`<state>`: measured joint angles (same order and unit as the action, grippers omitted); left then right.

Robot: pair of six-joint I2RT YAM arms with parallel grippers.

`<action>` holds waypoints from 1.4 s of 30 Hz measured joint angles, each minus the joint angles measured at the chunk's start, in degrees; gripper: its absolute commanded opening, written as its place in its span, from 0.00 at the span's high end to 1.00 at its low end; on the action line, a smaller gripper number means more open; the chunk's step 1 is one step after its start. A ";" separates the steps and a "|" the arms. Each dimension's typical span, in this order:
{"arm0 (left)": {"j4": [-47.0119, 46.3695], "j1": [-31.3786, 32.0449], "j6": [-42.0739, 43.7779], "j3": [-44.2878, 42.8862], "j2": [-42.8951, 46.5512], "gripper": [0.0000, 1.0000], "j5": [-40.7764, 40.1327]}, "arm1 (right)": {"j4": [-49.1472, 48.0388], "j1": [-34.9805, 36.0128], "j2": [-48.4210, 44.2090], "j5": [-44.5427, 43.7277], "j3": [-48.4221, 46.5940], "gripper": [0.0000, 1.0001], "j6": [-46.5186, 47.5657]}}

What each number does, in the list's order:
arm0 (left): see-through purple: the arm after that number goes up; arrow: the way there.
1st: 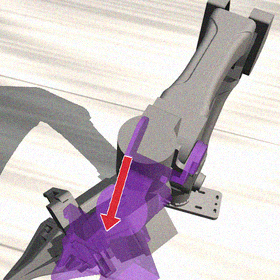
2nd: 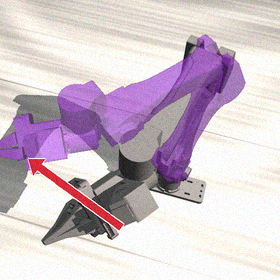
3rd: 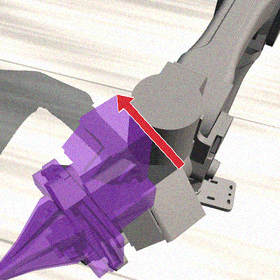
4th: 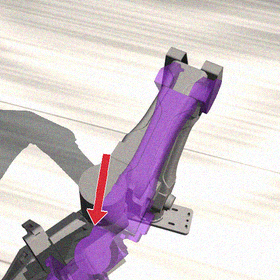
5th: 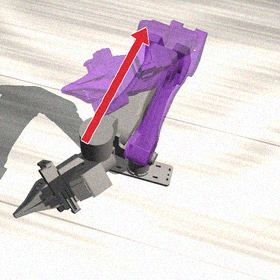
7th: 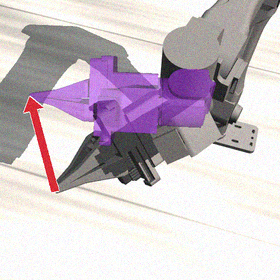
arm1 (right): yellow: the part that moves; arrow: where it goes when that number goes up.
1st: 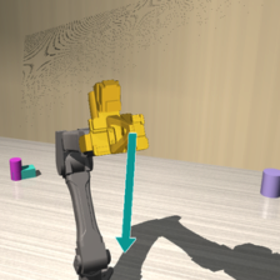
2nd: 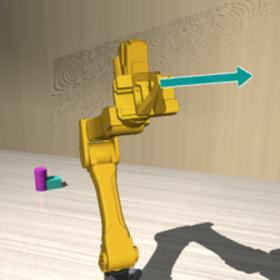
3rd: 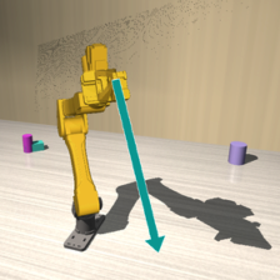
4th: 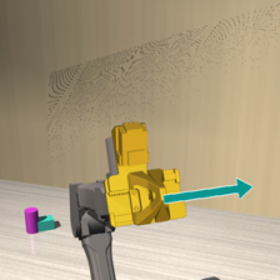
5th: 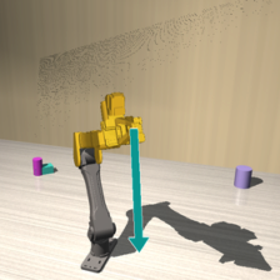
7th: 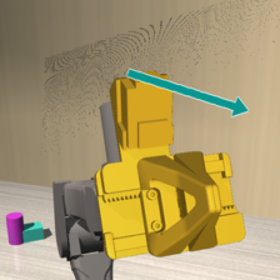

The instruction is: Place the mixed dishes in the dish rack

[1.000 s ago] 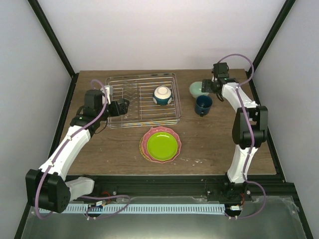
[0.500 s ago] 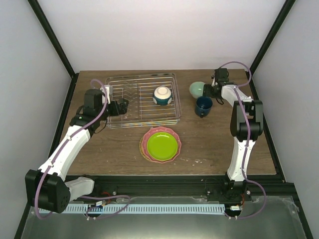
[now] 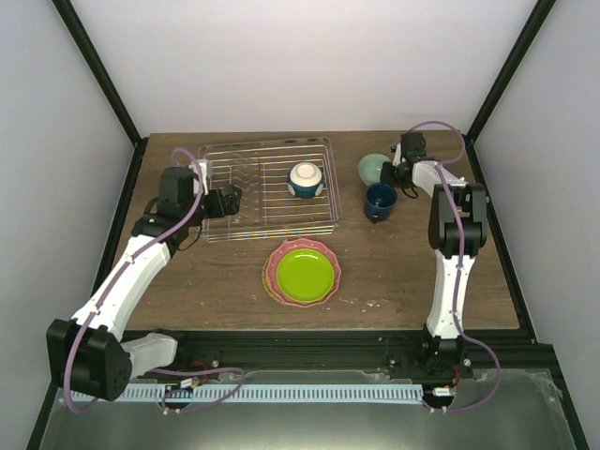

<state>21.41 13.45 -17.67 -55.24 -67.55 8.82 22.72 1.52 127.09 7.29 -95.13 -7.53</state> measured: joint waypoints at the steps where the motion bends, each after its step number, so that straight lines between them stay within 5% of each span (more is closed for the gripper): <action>1: 0.28 0.13 0.02 -0.13 -0.04 0.00 -0.22 | 0.04 -0.07 0.13 0.50 -0.07 0.70 0.24; 8: 0.70 1.03 0.15 -0.92 -0.48 0.00 -1.22 | -0.28 -0.04 0.15 0.87 -1.01 0.86 0.50; 24: 0.50 3.87 0.15 -1.77 -2.19 0.00 -2.34 | 0.81 -0.04 -1.53 -2.58 -3.56 0.93 2.75; 34: -2.14 8.17 -0.04 -3.45 -5.70 0.00 -3.52 | -0.96 3.32 -18.21 -6.82 -0.09 0.93 4.07; 42: -4.22 9.33 -0.35 -4.33 -6.80 0.00 -3.61 | -6.58 14.23 -31.19 -9.29 9.70 0.93 4.04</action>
<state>17.19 22.79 -18.02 -59.57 -74.35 5.21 16.14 15.75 95.90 -2.00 -85.43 -3.49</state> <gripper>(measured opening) 0.997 0.105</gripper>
